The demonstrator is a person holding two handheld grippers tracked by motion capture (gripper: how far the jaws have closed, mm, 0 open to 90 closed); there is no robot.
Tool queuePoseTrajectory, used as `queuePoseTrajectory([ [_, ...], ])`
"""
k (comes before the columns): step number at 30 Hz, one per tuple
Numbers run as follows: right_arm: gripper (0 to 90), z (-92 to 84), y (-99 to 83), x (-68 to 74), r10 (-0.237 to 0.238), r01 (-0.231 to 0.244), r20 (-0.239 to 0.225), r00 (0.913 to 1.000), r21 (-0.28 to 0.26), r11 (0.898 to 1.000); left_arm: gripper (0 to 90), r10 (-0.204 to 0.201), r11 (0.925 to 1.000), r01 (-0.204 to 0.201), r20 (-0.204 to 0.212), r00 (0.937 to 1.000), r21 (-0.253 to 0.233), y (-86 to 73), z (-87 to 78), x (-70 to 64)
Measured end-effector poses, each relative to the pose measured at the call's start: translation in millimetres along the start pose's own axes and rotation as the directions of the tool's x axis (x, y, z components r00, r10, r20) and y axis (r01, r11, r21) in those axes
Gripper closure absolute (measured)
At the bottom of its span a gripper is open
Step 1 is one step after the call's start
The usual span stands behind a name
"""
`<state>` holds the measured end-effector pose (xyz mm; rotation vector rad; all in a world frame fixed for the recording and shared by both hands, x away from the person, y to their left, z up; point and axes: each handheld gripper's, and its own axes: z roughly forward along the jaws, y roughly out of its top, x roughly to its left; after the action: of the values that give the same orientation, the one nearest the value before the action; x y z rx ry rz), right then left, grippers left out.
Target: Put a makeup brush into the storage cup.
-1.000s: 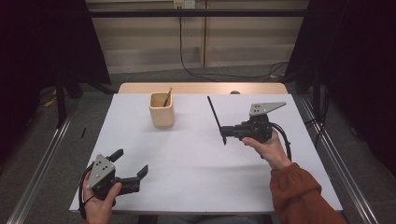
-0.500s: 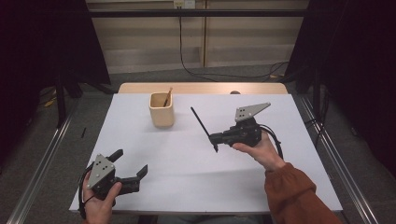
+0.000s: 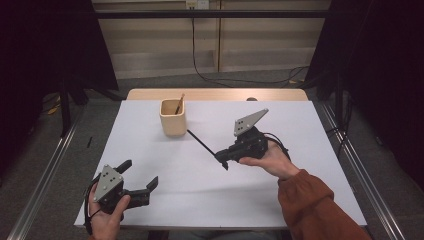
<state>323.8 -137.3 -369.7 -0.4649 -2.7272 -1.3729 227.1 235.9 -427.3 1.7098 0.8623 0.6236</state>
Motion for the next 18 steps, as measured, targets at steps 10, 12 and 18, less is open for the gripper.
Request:
queuePoseTrajectory([
  [10,86.0,12.1,10.3,4.0,-0.016,0.017,-0.005,0.9999,0.182,0.983,1.5,0.0,1.0,0.0,0.0,1.0,0.0,0.0,0.0,0.2],
  [12,86.0,13.3,10.6,4.9,-0.035,0.035,-0.003,0.9994,0.212,0.977,1.4,-0.001,1.0,0.001,0.0,1.0,-0.001,0.0,-0.2,0.3],
  [18,86.0,17.8,9.9,2.7,-0.049,0.047,-0.001,0.9988,0.292,0.955,1.5,-0.002,1.0,0.002,-0.001,1.0,0.003,0.1,-0.1,0.5],
])
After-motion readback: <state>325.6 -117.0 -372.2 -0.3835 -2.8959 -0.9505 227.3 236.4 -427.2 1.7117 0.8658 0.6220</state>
